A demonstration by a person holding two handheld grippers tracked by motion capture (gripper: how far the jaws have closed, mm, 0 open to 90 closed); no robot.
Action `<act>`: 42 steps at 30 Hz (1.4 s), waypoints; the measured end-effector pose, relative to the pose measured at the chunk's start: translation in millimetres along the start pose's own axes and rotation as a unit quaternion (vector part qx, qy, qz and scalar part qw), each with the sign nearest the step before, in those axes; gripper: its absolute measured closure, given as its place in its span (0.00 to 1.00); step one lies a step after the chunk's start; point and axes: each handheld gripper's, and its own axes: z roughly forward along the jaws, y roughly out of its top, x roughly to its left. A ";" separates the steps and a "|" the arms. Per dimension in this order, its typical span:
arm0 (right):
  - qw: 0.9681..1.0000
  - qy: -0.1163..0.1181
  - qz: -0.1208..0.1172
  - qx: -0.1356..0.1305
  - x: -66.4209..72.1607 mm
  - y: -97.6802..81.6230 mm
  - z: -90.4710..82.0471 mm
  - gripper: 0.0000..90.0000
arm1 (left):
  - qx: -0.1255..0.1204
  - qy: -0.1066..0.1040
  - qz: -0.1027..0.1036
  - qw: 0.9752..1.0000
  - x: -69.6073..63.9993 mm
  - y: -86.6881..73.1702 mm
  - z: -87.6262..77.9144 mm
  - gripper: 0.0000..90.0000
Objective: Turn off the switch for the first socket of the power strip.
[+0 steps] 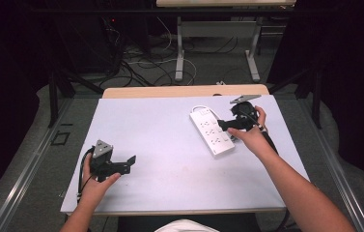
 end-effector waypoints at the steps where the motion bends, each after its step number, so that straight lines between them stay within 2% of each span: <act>1: 1.000 0.000 0.000 0.000 0.0 0.0 0.0 0.18 | 0.000 0.000 0.000 1.000 0.0 0.0 0.0 0.01; 19: 1.000 -0.002 0.004 0.018 -3.8 6.8 19.2 0.20 | 0.001 0.001 0.004 1.000 1.0 -0.1 -0.1 0.01; 31: 1.000 0.004 -0.001 0.022 -2.6 13.9 31.4 0.26 | 0.002 0.001 0.005 1.000 0.9 -0.2 0.4 0.01; 32: 1.000 0.003 -0.004 0.023 -3.6 14.8 33.5 0.28 | 0.001 -0.002 0.000 1.000 0.2 -0.4 0.7 0.01; 42: 1.000 -0.004 -0.004 0.030 -5.6 17.1 44.4 0.32 | 0.001 -0.003 0.000 1.000 0.2 -0.3 1.6 0.01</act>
